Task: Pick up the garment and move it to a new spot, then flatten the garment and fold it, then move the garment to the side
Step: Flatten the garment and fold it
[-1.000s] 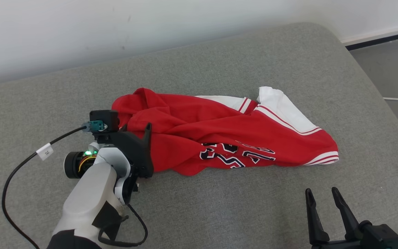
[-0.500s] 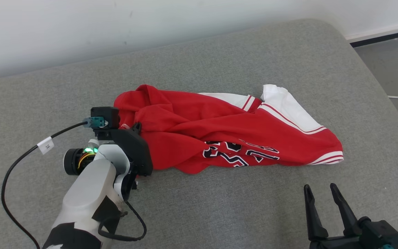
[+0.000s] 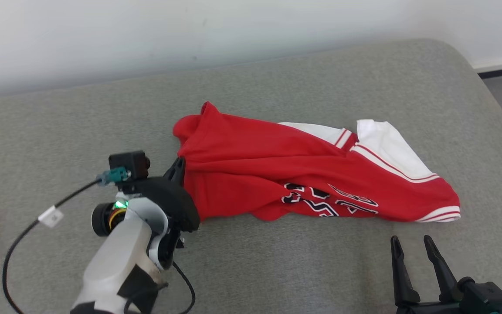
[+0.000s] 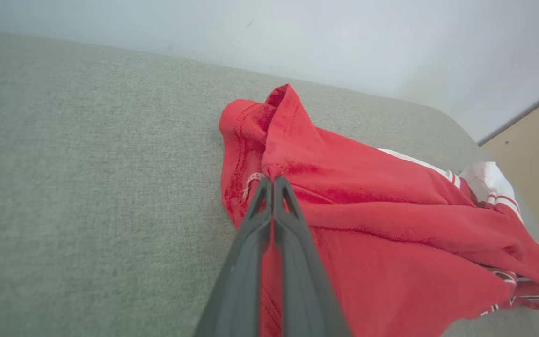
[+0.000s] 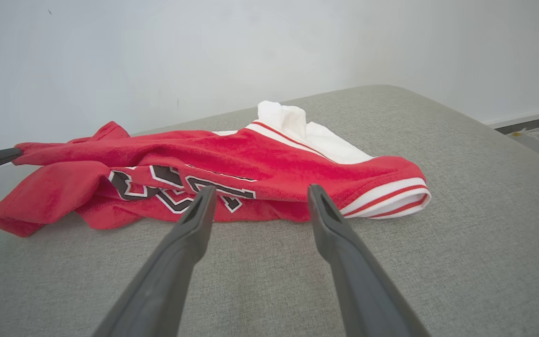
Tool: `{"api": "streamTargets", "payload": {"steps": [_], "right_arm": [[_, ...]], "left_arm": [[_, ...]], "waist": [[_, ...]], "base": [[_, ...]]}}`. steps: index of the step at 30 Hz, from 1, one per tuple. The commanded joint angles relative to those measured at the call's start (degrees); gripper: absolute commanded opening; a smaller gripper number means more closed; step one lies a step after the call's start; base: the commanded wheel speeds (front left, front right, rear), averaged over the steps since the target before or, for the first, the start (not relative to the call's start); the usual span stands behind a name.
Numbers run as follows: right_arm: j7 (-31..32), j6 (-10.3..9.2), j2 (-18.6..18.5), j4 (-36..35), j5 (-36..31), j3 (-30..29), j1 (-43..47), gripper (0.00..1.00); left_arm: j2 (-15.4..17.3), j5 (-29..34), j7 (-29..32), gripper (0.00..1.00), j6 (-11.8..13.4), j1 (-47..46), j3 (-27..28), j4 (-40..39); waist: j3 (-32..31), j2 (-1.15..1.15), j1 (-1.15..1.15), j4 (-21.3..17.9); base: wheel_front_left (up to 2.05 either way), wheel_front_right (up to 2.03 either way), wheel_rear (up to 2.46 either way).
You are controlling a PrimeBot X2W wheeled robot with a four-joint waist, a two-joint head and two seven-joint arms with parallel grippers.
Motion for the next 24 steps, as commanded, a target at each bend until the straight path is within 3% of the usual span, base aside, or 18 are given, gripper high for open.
{"api": "streamTargets", "payload": {"steps": [1, 9, 18, 19, 20, 21, 24], "right_arm": [[-0.1, 0.05, 0.0, -0.1, -0.2, -0.1, 0.4, 1.00], [0.5, 0.05, 0.0, -0.6, -0.3, -0.7, 1.3, 1.00], [0.8, 0.05, -0.1, -0.7, -0.3, -0.9, 1.4, 1.00], [0.9, 0.05, -0.1, -0.6, -0.3, -0.8, 1.4, 1.00], [0.9, 0.05, -0.1, -0.5, -0.2, -0.8, 1.3, 1.00], [0.9, 0.05, -0.1, -0.4, -0.2, -0.8, 1.3, 1.00], [0.7, 0.05, -0.1, -0.3, 0.1, -0.9, 1.1, 1.00]], "left_arm": [[0.0, -0.8, -0.5, 0.00, 0.3, 1.1, 0.1, -0.4], [1.4, -1.3, -2.9, 0.00, 2.9, 11.9, 0.3, -9.7], [3.7, -0.9, -2.4, 0.00, 8.0, 23.9, 0.2, -23.4], [3.8, -1.0, -2.5, 0.13, 8.0, 24.9, 0.0, -24.9], [3.8, -1.2, -2.8, 0.60, 7.9, 26.1, -0.1, -26.2], [3.9, -1.3, -3.1, 1.00, 8.2, 27.2, 0.0, -27.4], [4.6, -0.7, -5.2, 1.00, 8.6, 30.4, 0.1, -30.3]], "waist": [[-1.1, 0.00, 0.00, 1.6], [-2.4, 0.00, 0.00, 5.0], [-3.3, 0.00, 0.00, 6.7], [-3.4, 0.00, 0.00, 6.7], [-3.6, 0.00, 0.00, 6.8], [-3.8, 0.00, 0.00, 6.9], [-4.6, 0.00, 0.00, 6.9]], "base": [[0.00, 0.00, 0.00], [0.00, 0.00, 0.00], [0.00, 0.00, 0.00], [0.00, 0.00, 0.00], [0.00, 0.00, 0.00], [0.00, 0.00, 0.00], [0.00, 0.00, 0.00]]}}
